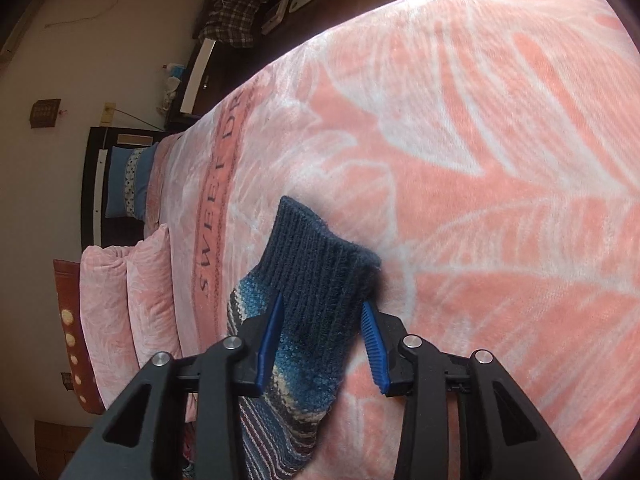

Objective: Fold small clothes
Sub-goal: 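Grasp the cuff of one sweater sleeve with the right gripper, then lift the sleeve and fold it across the sweater body with the right gripper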

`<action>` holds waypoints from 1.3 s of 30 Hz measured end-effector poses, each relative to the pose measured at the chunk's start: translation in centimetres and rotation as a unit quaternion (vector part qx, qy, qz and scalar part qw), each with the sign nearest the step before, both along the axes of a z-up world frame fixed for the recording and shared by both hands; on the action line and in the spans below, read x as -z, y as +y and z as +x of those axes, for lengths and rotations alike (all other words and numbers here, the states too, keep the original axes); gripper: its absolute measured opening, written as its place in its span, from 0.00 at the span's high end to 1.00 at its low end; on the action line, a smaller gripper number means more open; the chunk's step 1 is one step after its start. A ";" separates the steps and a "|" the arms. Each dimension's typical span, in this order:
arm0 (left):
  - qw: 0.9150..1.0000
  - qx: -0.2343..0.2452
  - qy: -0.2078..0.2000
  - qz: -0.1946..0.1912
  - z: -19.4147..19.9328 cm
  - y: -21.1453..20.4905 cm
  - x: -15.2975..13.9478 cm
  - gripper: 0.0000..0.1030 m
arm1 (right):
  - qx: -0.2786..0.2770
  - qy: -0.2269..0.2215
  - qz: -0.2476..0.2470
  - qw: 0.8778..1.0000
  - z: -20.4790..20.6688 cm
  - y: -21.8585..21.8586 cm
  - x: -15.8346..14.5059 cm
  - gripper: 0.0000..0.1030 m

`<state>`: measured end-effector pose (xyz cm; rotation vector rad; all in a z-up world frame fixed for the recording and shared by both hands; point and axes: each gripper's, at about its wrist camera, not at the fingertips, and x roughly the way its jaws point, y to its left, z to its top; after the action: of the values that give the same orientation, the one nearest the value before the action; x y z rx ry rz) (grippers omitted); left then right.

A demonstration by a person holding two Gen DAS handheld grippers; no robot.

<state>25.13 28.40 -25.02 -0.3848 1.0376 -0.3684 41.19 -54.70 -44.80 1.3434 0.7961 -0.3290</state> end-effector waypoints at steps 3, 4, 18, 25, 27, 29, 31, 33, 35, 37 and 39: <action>0.999 -0.014 0.018 -0.023 0.2 0.8 0.5 0.03 | 0.004 -0.010 -0.025 1.000 -0.1 -0.1 -1.4 0.88; 0.999 -0.019 0.023 -0.025 0.3 1.2 0.6 0.03 | 0.004 -0.016 -0.034 0.999 -0.1 -0.1 -2.2 0.90; 0.998 -0.046 0.002 -0.041 -1.1 4.4 -1.1 0.03 | -0.096 -0.104 -0.144 0.979 2.5 6.2 -16.4 0.92; 0.997 -0.054 -0.010 -0.053 -1.8 5.5 -2.2 0.03 | -0.148 -0.139 -0.174 0.964 3.8 11.3 -21.0 0.92; 0.997 -0.056 -0.014 -0.056 -1.8 5.9 -2.4 0.03 | -0.159 -0.146 -0.175 0.961 3.8 12.5 -21.6 0.92; 0.997 -0.056 -0.017 -0.058 -1.7 6.2 -2.7 0.03 | -0.169 -0.151 -0.174 0.958 4.0 13.9 -22.2 0.92; 0.997 -0.056 -0.020 -0.059 -1.6 6.4 -2.9 0.03 | -0.179 -0.156 -0.177 0.955 4.2 15.0 -22.6 0.92; 0.996 -0.055 -0.022 -0.059 -1.4 6.5 -3.1 0.03 | -0.190 -0.160 -0.176 0.952 4.4 16.3 -22.9 0.92; 0.996 -0.054 -0.023 -0.060 -1.1 6.6 -3.2 0.03 | -0.202 -0.167 -0.178 0.949 4.6 17.8 -23.4 0.92; 0.997 -0.052 -0.025 -0.060 -0.8 6.6 -3.3 0.03 | -0.214 -0.175 -0.178 0.944 4.8 19.3 -23.8 0.92; 0.997 -0.051 -0.026 -0.061 -0.6 6.7 -3.4 0.03 | -0.226 -0.180 -0.182 0.940 5.0 21.1 -24.2 0.92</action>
<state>24.49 35.06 -21.65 -0.5324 0.9427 -0.3502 46.20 -33.60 -20.57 0.8072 0.6695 0.1315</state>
